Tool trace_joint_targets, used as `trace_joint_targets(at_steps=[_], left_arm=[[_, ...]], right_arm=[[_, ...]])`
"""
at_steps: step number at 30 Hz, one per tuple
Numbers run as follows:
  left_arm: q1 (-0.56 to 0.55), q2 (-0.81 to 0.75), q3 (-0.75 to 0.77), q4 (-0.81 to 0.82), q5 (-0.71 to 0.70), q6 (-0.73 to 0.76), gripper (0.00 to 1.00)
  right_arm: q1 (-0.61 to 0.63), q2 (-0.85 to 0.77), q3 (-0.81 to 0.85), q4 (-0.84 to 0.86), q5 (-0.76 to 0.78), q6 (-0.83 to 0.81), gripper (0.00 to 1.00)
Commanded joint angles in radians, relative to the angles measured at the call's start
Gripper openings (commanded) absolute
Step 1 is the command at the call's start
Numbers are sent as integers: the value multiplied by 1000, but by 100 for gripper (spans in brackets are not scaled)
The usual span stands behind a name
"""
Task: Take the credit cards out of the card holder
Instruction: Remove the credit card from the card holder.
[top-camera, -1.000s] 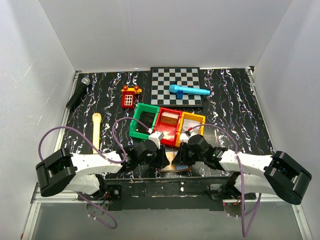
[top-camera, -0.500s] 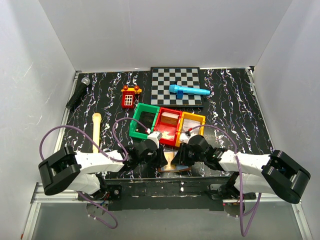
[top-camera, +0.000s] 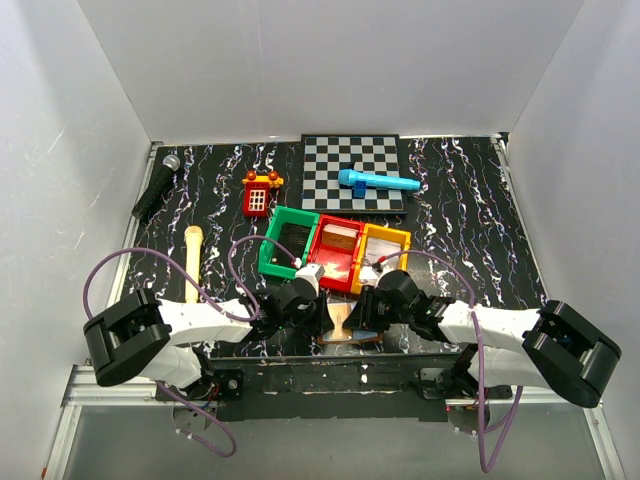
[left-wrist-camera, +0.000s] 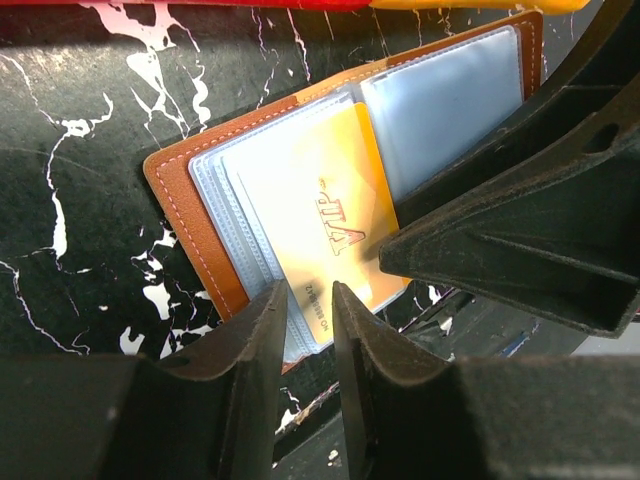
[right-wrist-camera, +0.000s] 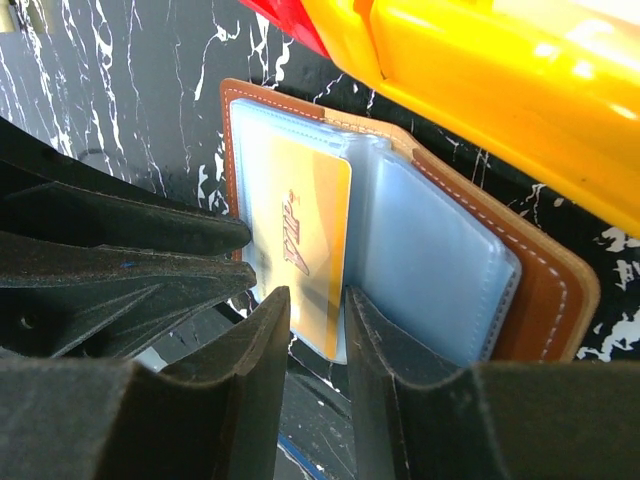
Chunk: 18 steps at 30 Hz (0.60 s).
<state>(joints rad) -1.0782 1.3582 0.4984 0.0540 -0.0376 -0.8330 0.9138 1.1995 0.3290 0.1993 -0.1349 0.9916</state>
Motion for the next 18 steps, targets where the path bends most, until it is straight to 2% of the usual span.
trace_joint_targets(at_steps=[1,18], left_arm=[[4,30,8,-32,-7,-3,24],[11,76,11,-77,-24,-35,18]], right_arm=[[-6,-11,-15,38,0,5,36],[-9,-80,-44,57,17,24,34]])
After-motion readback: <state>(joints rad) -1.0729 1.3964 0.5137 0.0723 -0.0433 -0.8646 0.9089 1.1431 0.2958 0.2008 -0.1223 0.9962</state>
